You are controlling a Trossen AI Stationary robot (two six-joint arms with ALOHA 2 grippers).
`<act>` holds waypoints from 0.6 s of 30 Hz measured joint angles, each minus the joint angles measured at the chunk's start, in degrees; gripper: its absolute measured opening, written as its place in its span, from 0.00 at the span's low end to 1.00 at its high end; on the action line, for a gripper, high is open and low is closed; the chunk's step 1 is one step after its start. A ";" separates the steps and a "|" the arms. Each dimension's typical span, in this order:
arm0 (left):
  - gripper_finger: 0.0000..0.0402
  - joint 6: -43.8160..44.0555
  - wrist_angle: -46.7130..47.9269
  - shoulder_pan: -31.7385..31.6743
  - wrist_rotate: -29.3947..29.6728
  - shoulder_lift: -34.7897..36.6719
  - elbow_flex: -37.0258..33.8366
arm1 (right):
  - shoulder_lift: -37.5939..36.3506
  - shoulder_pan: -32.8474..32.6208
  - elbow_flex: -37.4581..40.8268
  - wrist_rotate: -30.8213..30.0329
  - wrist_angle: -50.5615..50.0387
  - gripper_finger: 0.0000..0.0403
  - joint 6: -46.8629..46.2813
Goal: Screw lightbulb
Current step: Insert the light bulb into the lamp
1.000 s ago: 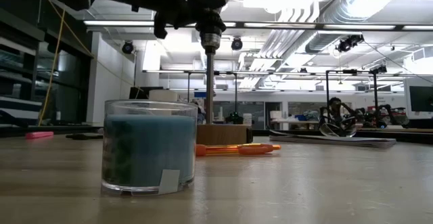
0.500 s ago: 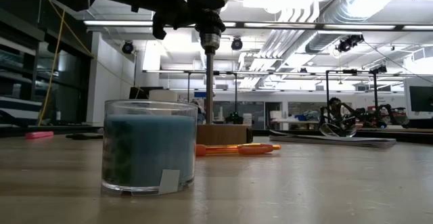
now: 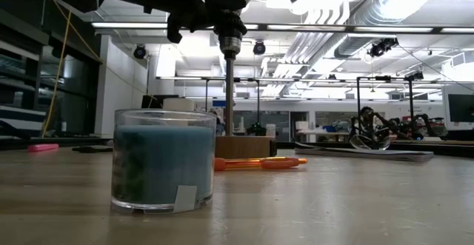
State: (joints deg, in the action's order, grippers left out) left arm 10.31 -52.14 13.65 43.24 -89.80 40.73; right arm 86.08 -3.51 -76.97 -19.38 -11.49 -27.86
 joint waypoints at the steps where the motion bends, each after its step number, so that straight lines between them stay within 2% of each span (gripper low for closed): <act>1: 0.29 0.00 0.00 0.00 0.01 0.00 0.00 | 0.09 0.00 0.00 -0.06 -0.06 0.00 -0.36; 7: 0.31 -1.25 -0.29 0.00 0.11 0.00 -0.04 | 0.14 0.02 -0.01 0.62 -0.13 0.00 -0.35; 14: 0.49 -3.59 -0.87 -0.04 0.89 0.00 -0.04 | 0.15 -0.02 -0.07 1.86 -0.28 0.00 -0.28; 18: 0.56 -6.35 -2.34 -0.02 1.02 0.00 -0.04 | 0.18 0.00 -0.07 2.82 -0.28 0.00 -0.23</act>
State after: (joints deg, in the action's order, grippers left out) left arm 3.95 -54.48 13.63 44.26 -89.80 40.69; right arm 86.26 -3.51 -77.03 -16.55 -11.77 -28.09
